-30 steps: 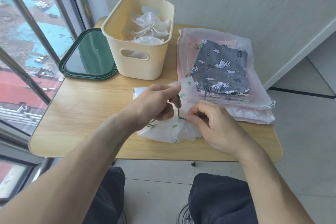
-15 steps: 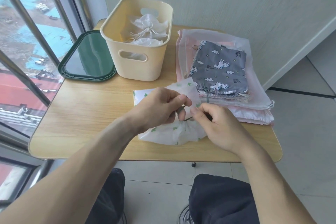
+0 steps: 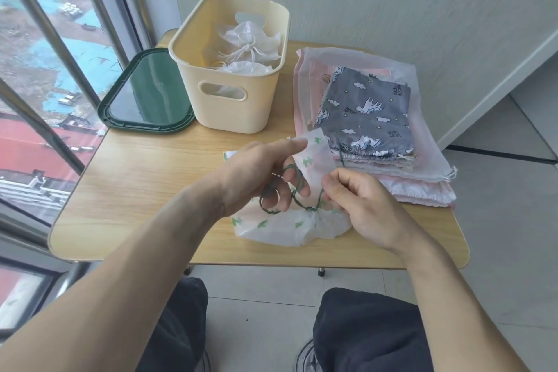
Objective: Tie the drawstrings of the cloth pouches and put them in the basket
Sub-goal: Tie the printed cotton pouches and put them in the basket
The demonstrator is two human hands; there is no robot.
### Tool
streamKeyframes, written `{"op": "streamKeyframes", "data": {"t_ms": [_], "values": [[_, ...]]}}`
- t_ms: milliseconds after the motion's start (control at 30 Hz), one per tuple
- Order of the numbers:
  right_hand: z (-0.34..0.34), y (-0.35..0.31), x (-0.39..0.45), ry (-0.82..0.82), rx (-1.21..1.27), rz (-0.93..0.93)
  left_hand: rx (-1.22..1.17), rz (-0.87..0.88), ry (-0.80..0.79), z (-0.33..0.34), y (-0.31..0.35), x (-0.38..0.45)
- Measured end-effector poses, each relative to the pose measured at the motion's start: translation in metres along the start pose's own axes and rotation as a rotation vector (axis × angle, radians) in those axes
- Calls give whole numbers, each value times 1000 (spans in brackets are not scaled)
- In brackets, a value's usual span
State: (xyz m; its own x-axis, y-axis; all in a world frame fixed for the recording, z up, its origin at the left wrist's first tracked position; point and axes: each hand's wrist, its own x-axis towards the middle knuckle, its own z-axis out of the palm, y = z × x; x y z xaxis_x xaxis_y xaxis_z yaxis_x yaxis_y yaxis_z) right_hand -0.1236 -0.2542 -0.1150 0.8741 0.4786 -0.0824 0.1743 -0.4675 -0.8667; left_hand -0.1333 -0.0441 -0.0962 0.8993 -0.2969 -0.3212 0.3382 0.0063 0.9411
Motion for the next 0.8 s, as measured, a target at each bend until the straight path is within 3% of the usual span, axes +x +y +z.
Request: {"op": "streamKeyframes", "data": {"t_ms": [267,500,633,800], "values": [[1,-3,1,25,57,-8,36,43,-74,3,-4,-1],[0,2,2,5,41,-2,-61,-42,91,2,0,-1],[1,1,2,0,41,2,-146,4,-42,-1,3,-5],[1,-1,0,3,62,-23,-15,27,-113,4,-8,0]]}}
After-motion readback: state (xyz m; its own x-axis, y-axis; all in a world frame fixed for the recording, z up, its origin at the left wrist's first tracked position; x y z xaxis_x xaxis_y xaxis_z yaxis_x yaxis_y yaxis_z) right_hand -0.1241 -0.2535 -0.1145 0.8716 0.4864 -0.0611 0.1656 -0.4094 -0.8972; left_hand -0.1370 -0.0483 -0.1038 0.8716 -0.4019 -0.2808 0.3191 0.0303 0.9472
